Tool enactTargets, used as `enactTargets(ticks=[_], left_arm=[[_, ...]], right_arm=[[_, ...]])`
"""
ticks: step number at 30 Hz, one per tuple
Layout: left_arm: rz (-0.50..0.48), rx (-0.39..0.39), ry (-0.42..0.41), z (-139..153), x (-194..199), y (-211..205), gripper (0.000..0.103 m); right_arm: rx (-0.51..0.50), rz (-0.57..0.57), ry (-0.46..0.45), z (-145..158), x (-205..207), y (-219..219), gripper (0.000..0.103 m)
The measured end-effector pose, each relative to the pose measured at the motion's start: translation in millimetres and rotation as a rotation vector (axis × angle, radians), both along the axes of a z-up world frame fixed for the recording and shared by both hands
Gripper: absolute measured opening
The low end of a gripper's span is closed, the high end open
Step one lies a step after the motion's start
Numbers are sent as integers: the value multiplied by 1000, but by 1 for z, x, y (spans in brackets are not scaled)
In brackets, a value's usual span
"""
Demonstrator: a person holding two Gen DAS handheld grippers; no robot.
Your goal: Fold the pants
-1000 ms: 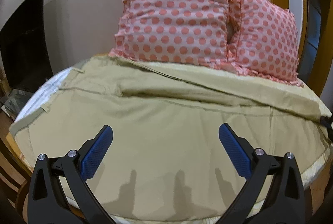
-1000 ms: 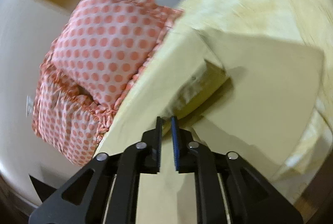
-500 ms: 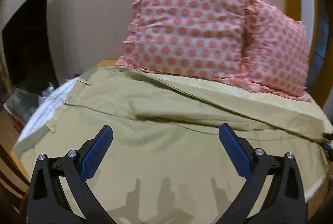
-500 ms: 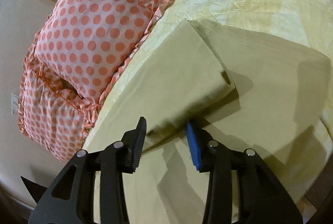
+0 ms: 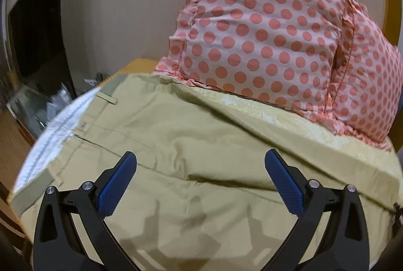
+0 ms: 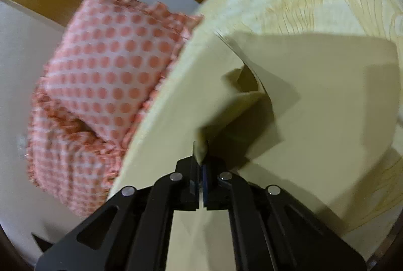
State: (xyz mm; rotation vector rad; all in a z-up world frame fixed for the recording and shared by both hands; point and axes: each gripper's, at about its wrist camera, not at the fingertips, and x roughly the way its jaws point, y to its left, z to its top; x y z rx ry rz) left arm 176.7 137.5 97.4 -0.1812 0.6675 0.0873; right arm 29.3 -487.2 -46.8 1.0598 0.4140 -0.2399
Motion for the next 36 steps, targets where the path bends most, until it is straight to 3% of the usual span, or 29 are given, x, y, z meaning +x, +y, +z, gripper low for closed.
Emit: enactTargets(ticks=[4, 9, 12, 14, 17, 18, 19, 21, 23, 26, 29, 32, 36], left_arm=[[-43, -143, -1, -5, 22, 14, 102], [-10, -266, 97, -19, 74, 24, 102], [-4, -324, 164, -31, 106, 23, 90], [-8, -341, 198, -38, 125, 20, 83], [32, -298, 265, -51, 158, 14, 75], [50, -292, 290, -58, 168, 13, 65], [59, -289, 307, -63, 175, 14, 41], [79, -285, 301, -68, 177, 21, 10], [64, -326, 252, -59, 159, 30, 6], [23, -315, 148, -25, 109, 36, 6], [-21, -293, 1, 9, 3, 41, 6], [-15, -248, -5, -5, -85, 36, 6], [24, -229, 60, -44, -142, 28, 6]], right_arm=[[-23, 15, -27, 0, -23, 1, 1], [-23, 16, -44, -1, -22, -1, 1], [-34, 30, -51, 3, -20, -2, 1], [-34, 36, -54, 4, -18, -3, 1], [-35, 48, -58, 4, -17, -6, 1], [-38, 52, -58, 4, -16, -6, 1], [-43, 58, -61, 5, -14, -7, 1], [-55, 71, -72, 10, -9, -10, 1], [-88, 83, -109, 24, -8, -13, 1], [-128, 82, -186, 45, -20, -20, 1], [-169, 65, -183, 52, -37, -31, 1], [-147, 56, -84, 32, -44, -38, 1], [-96, 51, -16, 8, -51, -43, 1]])
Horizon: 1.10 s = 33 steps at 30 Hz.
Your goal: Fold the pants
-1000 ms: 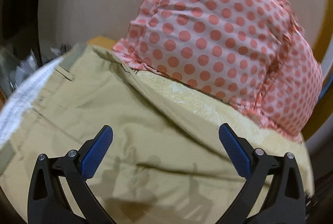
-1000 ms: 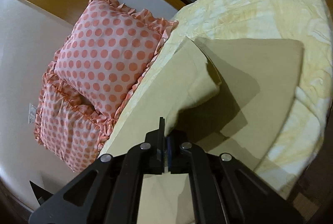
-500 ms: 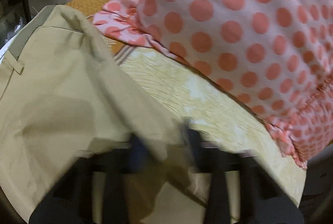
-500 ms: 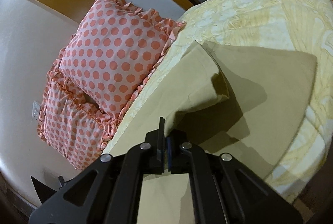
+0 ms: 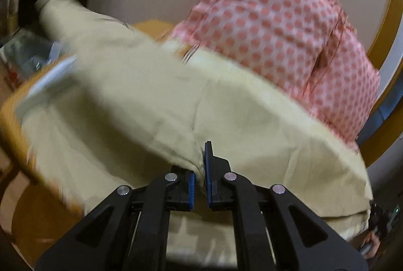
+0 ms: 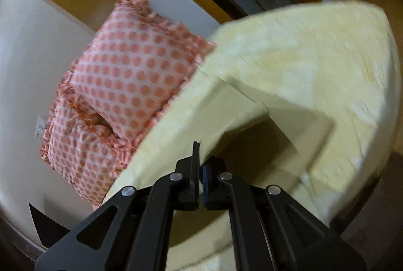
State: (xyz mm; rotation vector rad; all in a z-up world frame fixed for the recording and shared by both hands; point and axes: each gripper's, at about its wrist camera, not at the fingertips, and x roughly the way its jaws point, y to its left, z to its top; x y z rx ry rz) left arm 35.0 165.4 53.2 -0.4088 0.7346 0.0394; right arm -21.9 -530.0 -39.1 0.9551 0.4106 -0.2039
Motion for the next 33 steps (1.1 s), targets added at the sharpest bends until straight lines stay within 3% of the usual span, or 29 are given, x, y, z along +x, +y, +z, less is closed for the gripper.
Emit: enactTargets(ticks=[4, 11, 16, 18, 19, 20, 23, 27, 29, 30, 31, 33], left_arm=[[22, -29, 26, -21, -16, 1, 6], [13, -54, 16, -25, -22, 3, 6], [-20, -36, 19, -23, -22, 0, 6], [-27, -16, 33, -28, -21, -2, 6], [-34, -11, 41, -31, -21, -3, 7], [-35, -9, 33, -31, -23, -3, 8], [-32, 23, -5, -26, -38, -5, 16], [1, 44, -55, -20, -58, 2, 54], [45, 55, -75, -15, -65, 7, 57], [58, 57, -82, -14, -68, 9, 57], [72, 56, -95, -11, -71, 11, 57], [92, 54, -116, -7, -73, 15, 60]], right_arm=[[6, -4, 3, -5, -7, -3, 1], [27, -43, 8, -8, -30, -6, 1], [-53, -44, 66, 0, -31, -6, 3], [-81, -51, 118, 1, -31, -5, 16], [-73, -66, 100, 2, -36, -6, 35], [-76, -93, 78, 5, -42, -7, 47], [-160, -198, 105, 9, -53, -12, 52], [-201, -208, 125, 0, -46, -16, 52], [-238, -161, 127, 1, -40, -6, 52], [-233, -120, 110, 0, -37, -1, 48], [-229, -88, 106, -2, -34, 3, 38], [-266, -75, 91, -2, -32, 12, 34]])
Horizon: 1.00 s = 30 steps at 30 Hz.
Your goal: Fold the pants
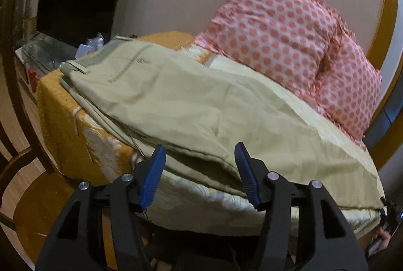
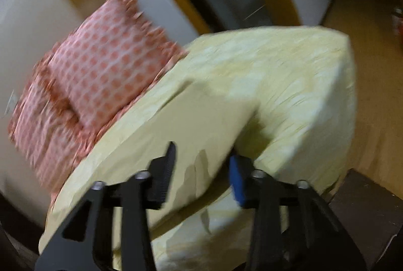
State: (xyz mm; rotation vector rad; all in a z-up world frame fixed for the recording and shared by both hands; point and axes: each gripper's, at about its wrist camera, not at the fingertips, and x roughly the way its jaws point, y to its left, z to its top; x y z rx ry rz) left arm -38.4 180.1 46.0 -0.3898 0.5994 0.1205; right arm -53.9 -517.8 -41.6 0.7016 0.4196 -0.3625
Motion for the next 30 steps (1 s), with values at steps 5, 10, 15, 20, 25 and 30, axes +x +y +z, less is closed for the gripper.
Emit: enactTargets(ticks=[5, 10, 15, 20, 25, 30], left_arm=[[2, 0, -2, -1, 5, 1, 64], [20, -23, 1, -6, 3, 7, 64], [51, -46, -8, -9, -2, 12, 65], [66, -43, -9, -11, -6, 16, 65], [105, -42, -25, -13, -11, 36, 69], [160, -68, -77, -16, -9, 62, 73]], right_arm=[[-37, 21, -19, -2, 12, -3, 3], [-107, 156, -111, 43, 39, 35, 2], [-177, 533, -245, 102, 79, 152, 2], [-344, 1033, -121, 86, 101, 321, 3], [-494, 1249, 61, 39, 81, 394, 51], [-437, 1126, -52, 60, 82, 378, 58]])
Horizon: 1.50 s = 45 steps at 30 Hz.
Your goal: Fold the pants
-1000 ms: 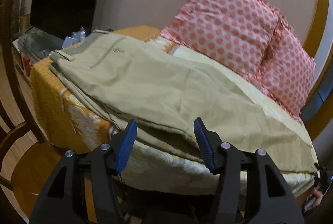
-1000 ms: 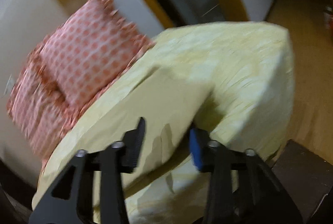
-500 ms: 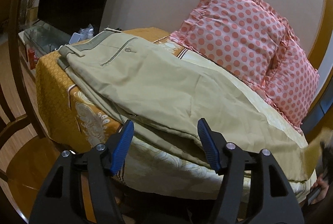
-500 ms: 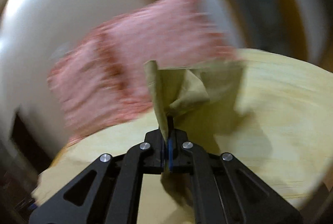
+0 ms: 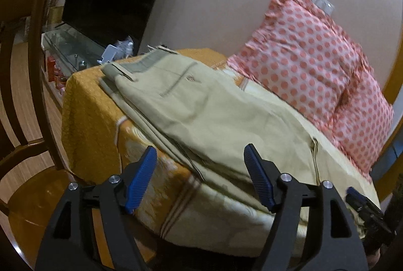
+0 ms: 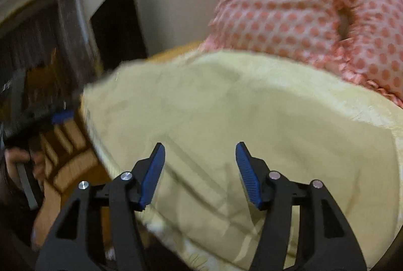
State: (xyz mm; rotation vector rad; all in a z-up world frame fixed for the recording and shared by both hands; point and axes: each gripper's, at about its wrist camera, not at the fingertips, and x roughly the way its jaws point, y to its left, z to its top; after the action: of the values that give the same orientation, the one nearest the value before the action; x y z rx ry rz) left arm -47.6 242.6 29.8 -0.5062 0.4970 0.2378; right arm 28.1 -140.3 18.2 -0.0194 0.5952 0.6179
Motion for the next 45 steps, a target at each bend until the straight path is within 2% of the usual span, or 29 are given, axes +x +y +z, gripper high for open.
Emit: enactTargets(ticks=[2, 5, 6, 7, 10, 13, 17, 19, 24, 26, 32, 35, 36, 38, 40, 42, 45], left_arm=[[19, -15, -2, -4, 3, 9, 74], [35, -65, -2, -11, 9, 25, 74], [43, -75, -2, -11, 12, 29, 74], [51, -85, -2, -12, 14, 34, 74], [67, -96, 9, -14, 23, 47, 74], [67, -61, 27, -12, 33, 50, 74], [50, -53, 59, -11, 41, 50, 76], [21, -93, 57, -10, 41, 47, 76], [-60, -274, 18, -12, 37, 43, 77], [-57, -284, 9, -12, 41, 46, 76], [64, -301, -7, -12, 54, 80, 75], [125, -358, -18, -14, 58, 103, 73], [130, -384, -22, -14, 59, 108, 71], [153, -421, -17, -18, 63, 115, 59], [171, -397, 26, -21, 69, 115, 16], [171, -330, 46, -16, 71, 108, 12], [146, -155, 32, 18, 71, 81, 8]], right_arm=[[-97, -33, 102, -16, 18, 4, 57], [-191, -8, 61, -24, 5, 14, 62], [-184, -10, 54, -23, 1, 13, 63], [-171, -2, 61, -23, 2, 11, 69], [-135, 4, 62, -22, -1, 7, 74], [-141, 10, 55, -23, -8, 10, 77], [-143, 20, 51, -28, 0, 13, 81], [-142, 22, 46, -28, 0, 13, 82], [-140, 27, 41, -28, 4, 15, 86], [-140, 28, 38, -28, 3, 15, 87], [-133, 30, 39, -28, 2, 14, 87], [-130, 31, 40, -28, 3, 13, 87], [-131, 31, 40, -28, 3, 14, 87], [-121, 32, 42, -27, 3, 13, 87], [-104, 31, 47, -26, 3, 12, 87], [-64, 34, 57, -23, 3, 6, 87], [20, 15, 58, -14, 1, -14, 86]])
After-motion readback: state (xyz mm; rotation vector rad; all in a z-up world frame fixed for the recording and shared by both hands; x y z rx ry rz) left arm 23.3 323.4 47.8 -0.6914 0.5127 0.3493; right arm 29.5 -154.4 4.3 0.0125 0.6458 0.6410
